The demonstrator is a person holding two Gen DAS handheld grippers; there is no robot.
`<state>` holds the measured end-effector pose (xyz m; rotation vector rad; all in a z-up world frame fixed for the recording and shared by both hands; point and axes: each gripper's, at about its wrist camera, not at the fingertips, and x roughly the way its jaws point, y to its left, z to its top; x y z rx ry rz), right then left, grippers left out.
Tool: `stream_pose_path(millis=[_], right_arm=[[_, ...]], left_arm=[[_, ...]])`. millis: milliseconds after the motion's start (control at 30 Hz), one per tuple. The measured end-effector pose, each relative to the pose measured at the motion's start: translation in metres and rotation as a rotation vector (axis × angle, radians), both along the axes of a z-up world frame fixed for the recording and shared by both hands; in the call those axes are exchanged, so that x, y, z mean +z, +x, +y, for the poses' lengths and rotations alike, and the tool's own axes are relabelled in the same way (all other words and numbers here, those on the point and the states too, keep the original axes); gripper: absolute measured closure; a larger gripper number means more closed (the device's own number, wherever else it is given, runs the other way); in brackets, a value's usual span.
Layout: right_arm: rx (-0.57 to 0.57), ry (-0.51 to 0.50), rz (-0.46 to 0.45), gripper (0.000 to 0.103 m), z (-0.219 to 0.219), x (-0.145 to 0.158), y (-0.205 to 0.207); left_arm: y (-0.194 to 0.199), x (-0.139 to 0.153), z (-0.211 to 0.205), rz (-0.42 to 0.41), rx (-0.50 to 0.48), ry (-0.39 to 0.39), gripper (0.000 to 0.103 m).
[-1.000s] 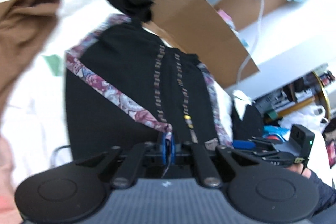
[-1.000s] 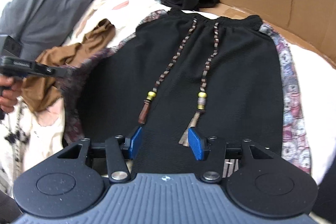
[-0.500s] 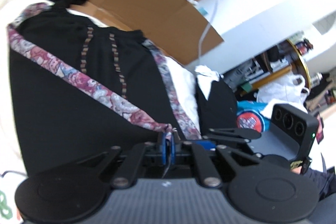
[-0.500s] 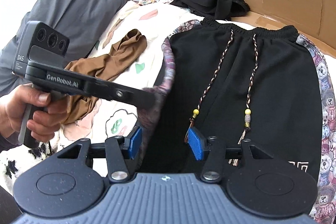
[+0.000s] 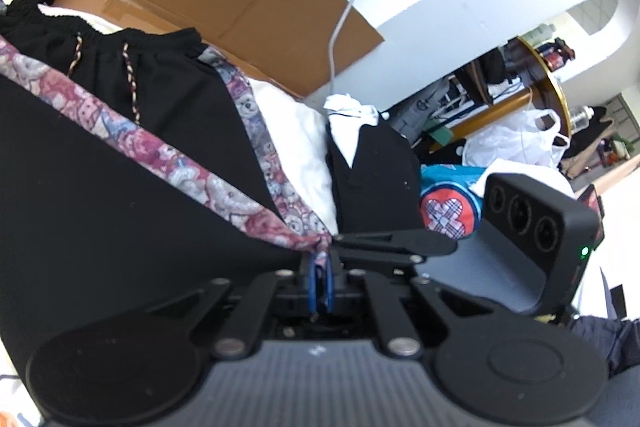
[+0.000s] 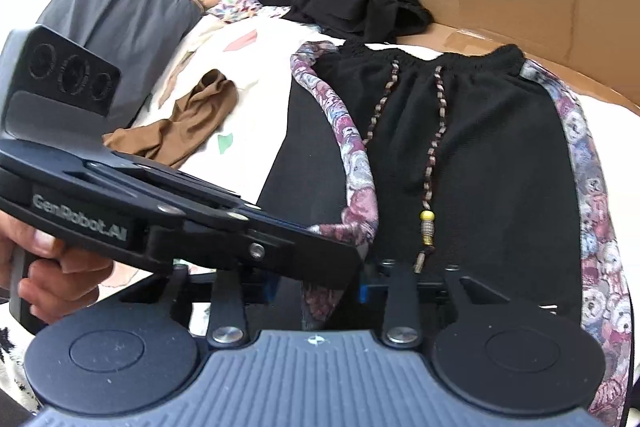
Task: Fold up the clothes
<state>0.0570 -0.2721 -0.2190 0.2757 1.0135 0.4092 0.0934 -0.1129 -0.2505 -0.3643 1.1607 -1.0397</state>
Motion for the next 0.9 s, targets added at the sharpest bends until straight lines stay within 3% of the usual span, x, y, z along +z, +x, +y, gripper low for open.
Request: stream_pose_path(millis=[67,133,200,233,600,900], right_arm=[[-0.012,0.006,-0.004,0.092,-0.007,-0.003,-0.002],[-0.019,0.018,-0.013,0.096,-0.012,-0.004,-0.004],[-0.017,0.022,-0.021,0.097,-0.018,-0.005,-0.007],[-0.014,0.024,-0.023,0.097,-0.021,-0.006,-0.008],[-0.092,0.005,-0.001,0.097,-0.062,-0.003,-0.029],[-0.200,-0.012,0.044,0.097,-0.100,-0.009,-0.060]], left_arm=[[0.000,-0.001,-0.001,0.008,0.004,-0.013,0.096],[0.001,-0.001,0.000,0.024,0.028,-0.020,0.084],[0.000,0.000,0.006,0.014,0.059,-0.019,0.052],[0.000,0.000,0.012,0.005,0.081,-0.019,0.049],[-0.003,-0.027,0.066,0.060,0.169,0.092,0.048],[-0.045,-0.078,0.081,0.195,0.111,0.223,0.047]])
